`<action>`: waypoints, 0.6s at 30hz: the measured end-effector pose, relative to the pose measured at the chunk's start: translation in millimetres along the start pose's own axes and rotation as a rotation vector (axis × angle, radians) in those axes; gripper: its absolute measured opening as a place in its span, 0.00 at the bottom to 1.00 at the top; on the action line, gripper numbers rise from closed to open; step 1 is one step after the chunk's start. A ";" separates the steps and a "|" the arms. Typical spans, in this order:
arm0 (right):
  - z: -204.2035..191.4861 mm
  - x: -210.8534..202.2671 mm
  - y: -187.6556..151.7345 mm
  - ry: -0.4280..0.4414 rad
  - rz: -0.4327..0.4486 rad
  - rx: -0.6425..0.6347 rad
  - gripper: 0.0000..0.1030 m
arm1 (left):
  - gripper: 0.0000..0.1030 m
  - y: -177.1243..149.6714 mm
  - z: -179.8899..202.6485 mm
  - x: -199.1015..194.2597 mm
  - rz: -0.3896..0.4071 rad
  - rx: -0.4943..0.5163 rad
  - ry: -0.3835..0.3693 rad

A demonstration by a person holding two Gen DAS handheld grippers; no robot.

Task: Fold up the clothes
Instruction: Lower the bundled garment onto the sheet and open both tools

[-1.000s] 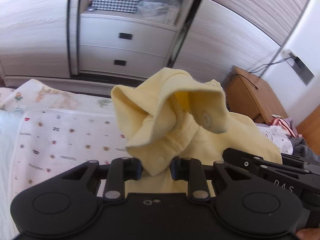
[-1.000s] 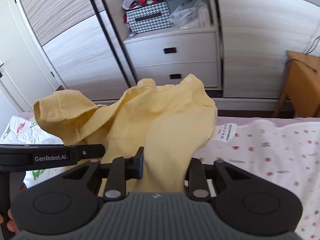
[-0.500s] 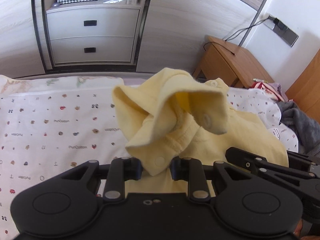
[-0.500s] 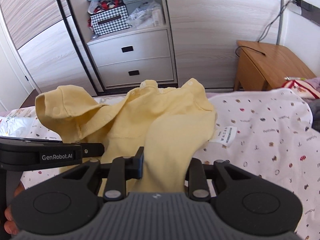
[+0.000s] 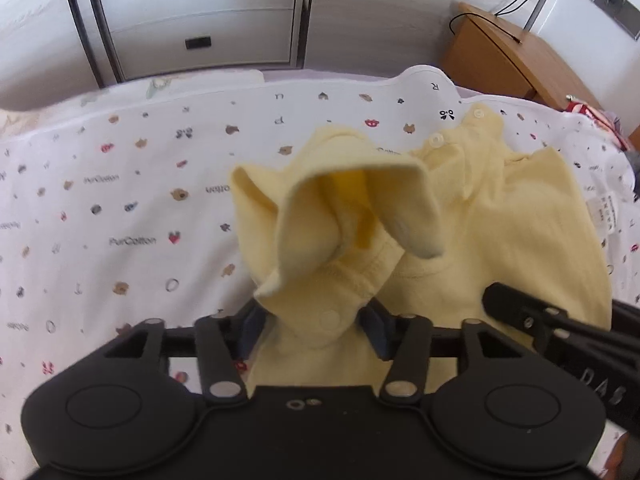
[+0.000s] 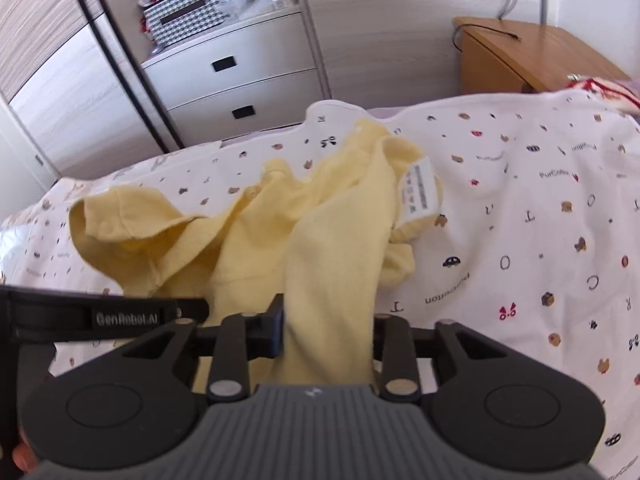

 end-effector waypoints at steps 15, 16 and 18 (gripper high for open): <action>-22.3 -101.9 11.0 -0.144 0.155 0.000 0.94 | 0.58 9.0 -18.2 -114.1 0.188 0.058 0.024; -26.7 -106.6 6.8 -0.142 0.153 0.005 0.94 | 0.58 6.2 -20.9 -120.4 0.183 0.063 0.035; -35.3 -114.2 -1.8 -0.141 0.150 0.009 0.94 | 0.58 1.0 -24.6 -128.1 0.187 0.074 0.050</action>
Point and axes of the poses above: each gripper's, at about its wrist camera, not at the fingertips, and x roughly the way its jaws point, z to its right, y to its top, the point moved 6 cm from there along x, roughly the way its jaws point, and after that the axes turned 10 degrees about -z, right-handed, at the moved point
